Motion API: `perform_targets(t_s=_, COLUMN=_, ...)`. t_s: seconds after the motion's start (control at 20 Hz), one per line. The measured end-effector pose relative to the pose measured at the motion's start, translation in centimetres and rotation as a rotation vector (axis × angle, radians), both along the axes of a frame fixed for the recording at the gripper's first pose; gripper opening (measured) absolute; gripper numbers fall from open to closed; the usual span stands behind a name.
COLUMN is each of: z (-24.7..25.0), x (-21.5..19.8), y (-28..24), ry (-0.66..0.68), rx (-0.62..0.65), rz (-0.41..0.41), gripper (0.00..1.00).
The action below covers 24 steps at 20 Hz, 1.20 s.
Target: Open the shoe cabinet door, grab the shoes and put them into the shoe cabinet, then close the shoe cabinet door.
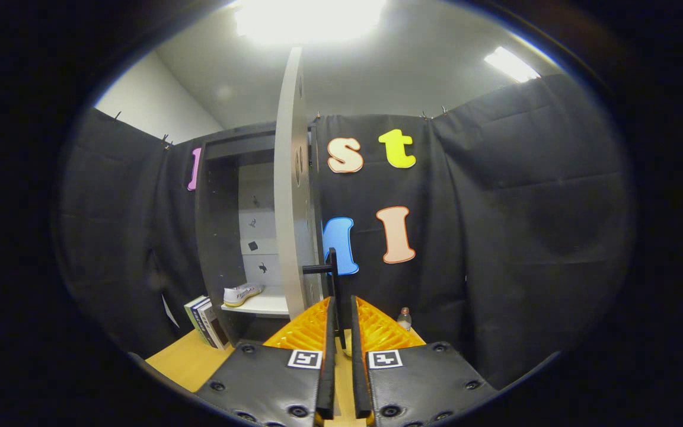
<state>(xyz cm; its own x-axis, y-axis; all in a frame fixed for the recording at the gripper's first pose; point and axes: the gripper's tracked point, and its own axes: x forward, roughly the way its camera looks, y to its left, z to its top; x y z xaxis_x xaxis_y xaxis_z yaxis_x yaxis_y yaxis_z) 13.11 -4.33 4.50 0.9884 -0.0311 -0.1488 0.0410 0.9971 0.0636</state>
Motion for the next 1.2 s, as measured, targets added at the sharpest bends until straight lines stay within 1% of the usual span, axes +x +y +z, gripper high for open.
perform_targets(t_s=0.05, z=0.5, x=-0.5, y=1.1, ry=-0.016, rx=0.01, rz=0.018, gripper=0.25)
perform_targets(t_s=0.15, z=0.7, x=-0.7, y=3.1, ry=-0.042, rx=0.01, rz=0.066, gripper=0.37)
perform_targets(t_s=0.25, z=-0.1, x=-0.7, y=5.5, ry=-0.053, rx=-0.017, rz=0.118, gripper=0.63)
perform_targets(t_s=0.35, z=-2.1, x=-0.6, y=6.9, ry=-0.04, rx=-0.068, rz=0.124, gripper=0.88)
perform_targets(t_s=0.45, z=-4.6, x=-0.3, y=8.8, ry=-0.014, rx=-0.111, rz=0.131, gripper=0.98)
perform_targets(t_s=0.6, z=-9.1, x=-0.2, y=12.8, ry=0.042, rx=-0.123, rz=0.191, gripper=0.99)
perform_targets(t_s=0.75, z=-14.1, x=0.5, y=15.1, ry=0.143, rx=-0.104, rz=0.229, gripper=0.98)
perform_targets(t_s=0.85, z=-17.8, x=0.8, y=16.0, ry=0.212, rx=-0.069, rz=0.236, gripper=0.98)
perform_targets(t_s=1.0, z=-22.3, x=1.2, y=16.3, ry=0.304, rx=-0.049, rz=0.221, gripper=0.98)
perform_targets(t_s=1.2, z=-28.3, x=1.2, y=17.6, ry=0.423, rx=-0.029, rz=0.245, gripper=0.98)
